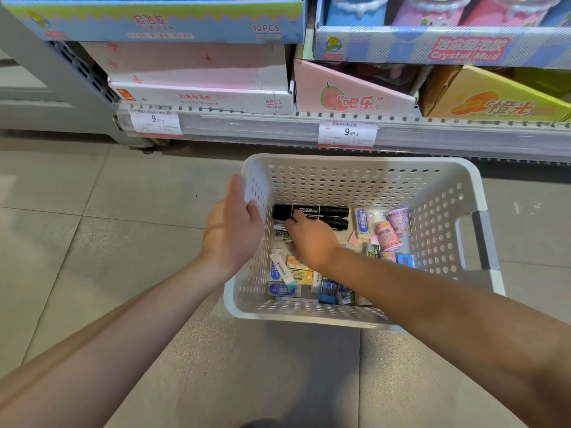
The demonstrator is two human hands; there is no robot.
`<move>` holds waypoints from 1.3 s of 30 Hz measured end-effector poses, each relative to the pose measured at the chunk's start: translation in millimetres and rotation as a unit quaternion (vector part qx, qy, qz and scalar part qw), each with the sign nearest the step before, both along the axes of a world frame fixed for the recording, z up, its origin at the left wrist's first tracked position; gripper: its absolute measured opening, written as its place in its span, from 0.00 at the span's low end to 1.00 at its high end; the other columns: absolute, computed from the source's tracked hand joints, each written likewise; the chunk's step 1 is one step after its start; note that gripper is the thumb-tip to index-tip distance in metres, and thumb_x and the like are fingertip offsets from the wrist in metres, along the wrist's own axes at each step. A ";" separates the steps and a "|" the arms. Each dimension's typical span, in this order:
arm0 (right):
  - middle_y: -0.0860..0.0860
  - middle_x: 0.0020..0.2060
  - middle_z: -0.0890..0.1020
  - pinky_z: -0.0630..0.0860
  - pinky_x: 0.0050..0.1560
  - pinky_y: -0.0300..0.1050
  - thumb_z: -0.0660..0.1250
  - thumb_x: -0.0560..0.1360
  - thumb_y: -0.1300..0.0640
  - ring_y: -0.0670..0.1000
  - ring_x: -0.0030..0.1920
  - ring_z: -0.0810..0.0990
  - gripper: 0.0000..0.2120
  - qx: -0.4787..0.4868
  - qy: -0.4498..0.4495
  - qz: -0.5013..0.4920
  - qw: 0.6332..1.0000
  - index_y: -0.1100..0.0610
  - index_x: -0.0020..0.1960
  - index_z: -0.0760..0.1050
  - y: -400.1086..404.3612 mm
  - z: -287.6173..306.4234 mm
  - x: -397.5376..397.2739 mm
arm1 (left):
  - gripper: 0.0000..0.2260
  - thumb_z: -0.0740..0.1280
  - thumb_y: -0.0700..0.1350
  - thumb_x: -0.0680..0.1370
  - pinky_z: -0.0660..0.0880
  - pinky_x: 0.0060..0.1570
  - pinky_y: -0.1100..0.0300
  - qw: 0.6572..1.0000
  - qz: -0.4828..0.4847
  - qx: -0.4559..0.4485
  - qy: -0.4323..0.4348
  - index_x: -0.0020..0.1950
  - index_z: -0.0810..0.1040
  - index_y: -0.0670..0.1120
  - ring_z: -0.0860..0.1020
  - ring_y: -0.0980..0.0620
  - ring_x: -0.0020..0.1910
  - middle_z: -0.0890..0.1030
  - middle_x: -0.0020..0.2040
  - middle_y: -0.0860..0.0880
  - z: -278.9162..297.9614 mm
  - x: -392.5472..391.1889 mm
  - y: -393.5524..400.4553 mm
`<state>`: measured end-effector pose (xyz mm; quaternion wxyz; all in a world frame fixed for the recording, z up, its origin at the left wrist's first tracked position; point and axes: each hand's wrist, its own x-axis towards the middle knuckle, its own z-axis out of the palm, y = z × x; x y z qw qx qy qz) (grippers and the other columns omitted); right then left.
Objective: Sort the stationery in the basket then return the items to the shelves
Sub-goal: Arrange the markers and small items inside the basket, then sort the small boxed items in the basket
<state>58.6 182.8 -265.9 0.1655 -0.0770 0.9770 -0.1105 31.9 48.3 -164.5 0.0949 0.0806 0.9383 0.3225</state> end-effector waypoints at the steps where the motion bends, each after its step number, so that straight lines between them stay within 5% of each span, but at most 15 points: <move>1: 0.57 0.58 0.71 0.64 0.29 0.43 0.63 0.76 0.63 0.59 0.45 0.80 0.13 0.001 0.002 -0.002 1.000 0.62 0.60 0.70 -0.7 -0.4 -0.4 | 0.07 0.56 0.39 0.82 0.62 0.28 0.56 1.000 0.001 0.001 -0.001 0.60 0.63 0.41 0.66 0.50 0.27 0.66 0.30 0.49 0.3 0.2 0.2; 5: 0.58 0.57 0.71 0.61 0.25 0.42 0.65 0.74 0.64 0.59 0.42 0.80 0.15 -0.009 0.010 -0.003 1.000 0.61 0.60 0.69 -4.6 -4.8 -4.5 | 0.06 0.56 0.39 0.82 0.61 0.27 0.57 1.000 0.001 0.001 0.000 0.59 0.63 0.41 0.65 0.50 0.26 0.65 0.30 0.49 0.8 0.2 0.0; 11: 0.58 0.58 0.71 0.70 0.35 0.46 0.63 0.75 0.66 0.59 0.47 0.79 0.15 -0.025 -0.008 0.009 1.000 0.63 0.61 0.69 -1.8 -4.3 -4.7 | 0.05 0.56 0.39 0.81 0.61 0.28 0.56 1.000 0.003 0.000 0.004 0.57 0.63 0.40 0.65 0.48 0.26 0.65 0.29 0.48 -3.3 -1.3 -1.6; 16: 0.58 0.59 0.70 0.69 0.38 0.44 0.62 0.78 0.59 0.59 0.51 0.78 0.15 -0.061 -0.035 0.010 0.997 0.63 0.62 0.68 4.0 1.2 -4.3 | 0.05 0.56 0.39 0.81 0.61 0.29 0.55 1.000 0.001 0.009 -0.002 0.56 0.63 0.40 0.64 0.48 0.26 0.65 0.29 0.48 -4.1 -2.1 -1.7; 23: 0.55 0.48 0.74 0.72 0.48 0.45 0.63 0.73 0.68 0.53 0.48 0.74 0.08 -0.186 -0.097 -0.010 0.978 0.62 0.52 0.73 30.4 14.7 -3.7 | 0.06 0.56 0.39 0.82 0.64 0.29 0.55 1.000 0.004 0.009 -0.014 0.57 0.63 0.40 0.66 0.49 0.27 0.67 0.30 0.48 -3.8 -2.0 -2.3; 28: 0.53 0.50 0.79 0.73 0.53 0.40 0.62 0.74 0.70 0.48 0.49 0.75 0.09 -0.237 -0.166 -0.051 0.956 0.64 0.53 0.77 55.3 40.2 -0.8 | 0.07 0.56 0.39 0.82 0.62 0.27 0.57 1.000 -0.006 0.005 -0.005 0.59 0.63 0.40 0.66 0.51 0.26 0.67 0.30 0.48 -3.4 -2.2 -3.0; 33: 0.52 0.51 0.82 0.73 0.55 0.41 0.66 0.73 0.65 0.48 0.51 0.79 0.10 -0.086 -0.190 -0.009 0.978 0.58 0.54 0.79 88.4 57.6 5.8 | 0.06 0.56 0.39 0.82 0.62 0.26 0.58 1.000 -0.008 0.007 0.000 0.58 0.63 0.40 0.66 0.50 0.25 0.67 0.30 0.49 -3.5 -1.7 -3.3; 36: 0.50 0.46 0.81 0.72 0.45 0.41 0.70 0.73 0.56 0.51 0.52 0.79 0.05 0.072 -0.187 0.034 0.979 0.56 0.47 0.78 97.8 62.2 17.2 | 0.04 0.55 0.39 0.82 0.63 0.26 0.58 1.000 -0.006 0.010 0.000 0.55 0.62 0.42 0.66 0.50 0.25 0.67 0.30 0.49 -3.4 -1.6 -2.4; 39: 0.50 0.50 0.80 0.74 0.43 0.44 0.72 0.70 0.48 0.53 0.53 0.79 0.17 0.156 -0.195 0.048 0.967 0.56 0.53 0.75 100.5 60.4 25.8 | 0.03 0.55 0.39 0.82 0.64 0.26 0.58 1.000 -0.006 0.012 -0.002 0.53 0.61 0.43 0.66 0.50 0.25 0.66 0.30 0.48 -4.2 -1.8 -2.7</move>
